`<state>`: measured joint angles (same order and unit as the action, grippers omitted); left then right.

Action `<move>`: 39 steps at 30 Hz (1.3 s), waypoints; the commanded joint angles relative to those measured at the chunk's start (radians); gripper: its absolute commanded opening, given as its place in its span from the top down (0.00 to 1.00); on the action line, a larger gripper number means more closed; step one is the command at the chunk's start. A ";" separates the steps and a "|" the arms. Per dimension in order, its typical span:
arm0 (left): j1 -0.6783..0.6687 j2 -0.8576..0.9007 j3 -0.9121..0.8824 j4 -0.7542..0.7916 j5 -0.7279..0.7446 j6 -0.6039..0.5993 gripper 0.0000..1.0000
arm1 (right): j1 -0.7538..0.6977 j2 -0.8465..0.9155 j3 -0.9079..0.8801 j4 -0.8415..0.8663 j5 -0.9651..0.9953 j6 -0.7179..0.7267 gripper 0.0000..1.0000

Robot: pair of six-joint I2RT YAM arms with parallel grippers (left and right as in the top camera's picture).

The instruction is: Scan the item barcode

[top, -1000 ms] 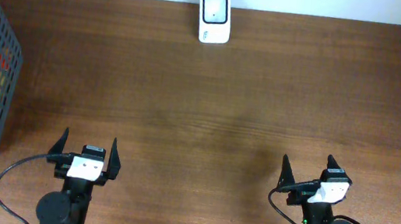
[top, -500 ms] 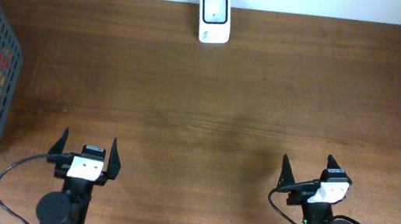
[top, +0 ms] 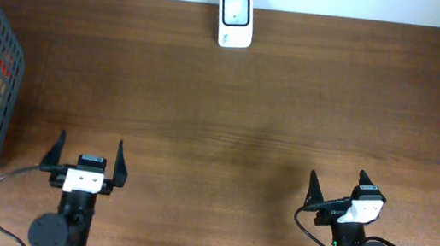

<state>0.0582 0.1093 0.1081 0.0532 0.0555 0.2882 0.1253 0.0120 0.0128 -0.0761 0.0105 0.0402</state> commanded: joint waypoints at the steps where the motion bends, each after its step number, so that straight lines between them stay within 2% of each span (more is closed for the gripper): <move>1: -0.003 0.174 0.154 0.006 0.029 -0.034 0.01 | 0.005 -0.004 -0.007 -0.004 0.005 -0.007 0.01; 4: -0.003 0.354 0.296 0.005 0.087 -0.037 0.01 | 0.005 -0.004 -0.007 -0.004 0.005 -0.007 0.01; 6: -0.003 0.507 0.436 -0.058 0.096 -0.060 0.01 | 0.005 -0.004 -0.007 -0.004 0.005 -0.007 0.01; 9: -0.003 0.783 0.745 -0.283 0.175 -0.060 0.01 | 0.005 -0.004 -0.007 -0.004 0.005 -0.007 0.01; 12: -0.003 1.071 1.113 -0.592 0.306 -0.060 0.01 | 0.005 -0.004 -0.007 -0.004 0.005 -0.007 0.01; 13: -0.003 1.105 1.158 -0.642 0.353 -0.061 0.01 | 0.005 -0.004 -0.007 -0.004 0.005 -0.007 0.01; 14: -0.003 1.154 1.229 -0.713 0.489 -0.060 0.01 | 0.005 -0.004 -0.007 -0.004 0.005 -0.007 0.01; 19: -0.003 1.186 1.238 -0.713 0.598 -0.067 0.01 | 0.005 -0.004 -0.007 -0.004 0.005 -0.007 0.01; 21: 0.004 1.186 1.244 -0.690 0.469 -0.079 0.01 | 0.005 -0.004 -0.007 -0.004 0.005 -0.007 0.01; 22: 0.018 1.189 1.270 -0.667 0.296 -0.161 0.01 | 0.005 -0.004 -0.007 -0.004 0.005 -0.007 0.01; 23: 0.032 1.199 1.320 -0.674 0.228 -0.162 0.01 | 0.005 -0.004 -0.007 -0.004 0.005 -0.007 0.01; 24: 0.057 1.229 1.422 -0.717 0.163 -0.172 0.01 | 0.005 -0.004 -0.007 -0.004 0.005 -0.007 0.01; 27: 0.211 1.451 1.910 -0.979 -0.094 -0.256 0.01 | 0.005 -0.004 -0.007 -0.004 0.005 -0.007 0.01; 29: 0.354 1.530 2.024 -1.036 -0.256 -0.397 0.01 | 0.005 -0.004 -0.007 -0.004 0.005 -0.007 0.01; 31: 0.474 1.566 2.024 -1.043 -0.270 -0.445 0.01 | 0.005 -0.004 -0.007 -0.004 0.005 -0.007 0.02; 35: 0.623 1.715 2.023 -1.125 -0.280 -0.444 0.01 | 0.005 -0.004 -0.007 -0.004 0.005 -0.007 0.01; 39: 0.660 1.905 2.020 -1.207 -0.365 -0.409 0.04 | 0.005 -0.004 -0.007 -0.004 0.005 -0.007 0.02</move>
<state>0.7097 1.9388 2.1242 -1.1267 -0.2489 -0.1387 0.1253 0.0147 0.0128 -0.0761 0.0101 0.0410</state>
